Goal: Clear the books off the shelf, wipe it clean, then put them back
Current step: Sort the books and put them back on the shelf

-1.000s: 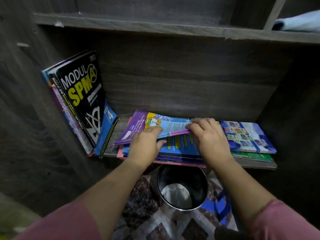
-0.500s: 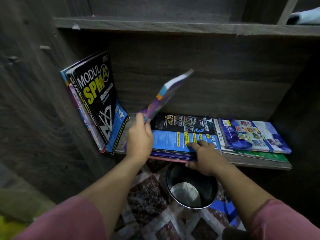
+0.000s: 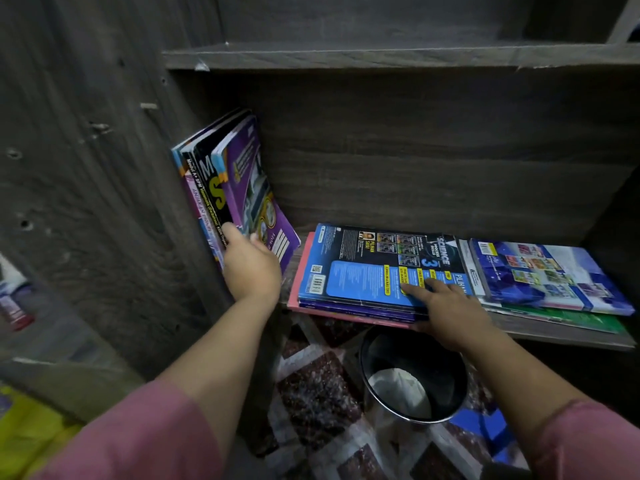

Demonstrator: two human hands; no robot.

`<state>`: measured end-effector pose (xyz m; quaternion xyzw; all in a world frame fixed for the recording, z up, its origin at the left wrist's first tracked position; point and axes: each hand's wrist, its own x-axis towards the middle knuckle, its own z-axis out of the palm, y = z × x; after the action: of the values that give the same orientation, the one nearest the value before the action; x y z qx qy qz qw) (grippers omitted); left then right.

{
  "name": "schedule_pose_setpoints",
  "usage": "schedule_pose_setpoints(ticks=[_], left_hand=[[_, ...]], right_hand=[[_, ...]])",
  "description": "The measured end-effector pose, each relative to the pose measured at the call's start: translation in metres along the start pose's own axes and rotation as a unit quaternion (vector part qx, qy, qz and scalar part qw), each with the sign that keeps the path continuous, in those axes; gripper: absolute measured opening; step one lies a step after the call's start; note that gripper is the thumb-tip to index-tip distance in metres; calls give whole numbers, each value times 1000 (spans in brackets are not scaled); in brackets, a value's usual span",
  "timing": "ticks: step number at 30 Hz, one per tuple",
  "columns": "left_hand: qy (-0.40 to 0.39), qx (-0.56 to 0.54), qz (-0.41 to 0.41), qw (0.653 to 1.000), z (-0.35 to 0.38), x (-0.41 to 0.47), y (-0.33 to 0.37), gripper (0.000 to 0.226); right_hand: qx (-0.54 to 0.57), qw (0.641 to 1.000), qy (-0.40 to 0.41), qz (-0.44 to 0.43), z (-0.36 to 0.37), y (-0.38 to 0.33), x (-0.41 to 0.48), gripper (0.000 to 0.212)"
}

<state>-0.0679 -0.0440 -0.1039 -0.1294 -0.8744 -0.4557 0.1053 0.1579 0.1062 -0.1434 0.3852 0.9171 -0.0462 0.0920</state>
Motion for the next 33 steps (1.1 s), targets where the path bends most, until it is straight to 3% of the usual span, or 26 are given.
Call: schedule_pose_setpoints(ticks=[4, 6, 12, 16, 24, 30, 33], left_hand=[[-159, 188, -64, 967, -15, 3, -1, 47], [-184, 216, -51, 957, -18, 2, -6, 44], [-159, 190, -26, 969, -17, 6, -8, 32], [-157, 246, -14, 956, -27, 5, 3, 33], [11, 129, 130, 983, -75, 25, 38, 36], [45, 165, 231, 958, -84, 47, 67, 57], [13, 250, 249, 936, -81, 61, 77, 40]], right_hand=[[-3, 1000, -6, 1, -1, 0, 0, 77], [0, 1000, -11, 3, -2, -1, 0, 78], [-5, 1000, -15, 8, -2, -3, 1, 78], [-8, 1000, -16, 17, -2, -9, 2, 79], [5, 999, 24, -44, -7, -46, 7, 63], [30, 991, 77, -102, -24, -78, 5, 58], [54, 980, 123, -144, -37, -93, 3, 56]])
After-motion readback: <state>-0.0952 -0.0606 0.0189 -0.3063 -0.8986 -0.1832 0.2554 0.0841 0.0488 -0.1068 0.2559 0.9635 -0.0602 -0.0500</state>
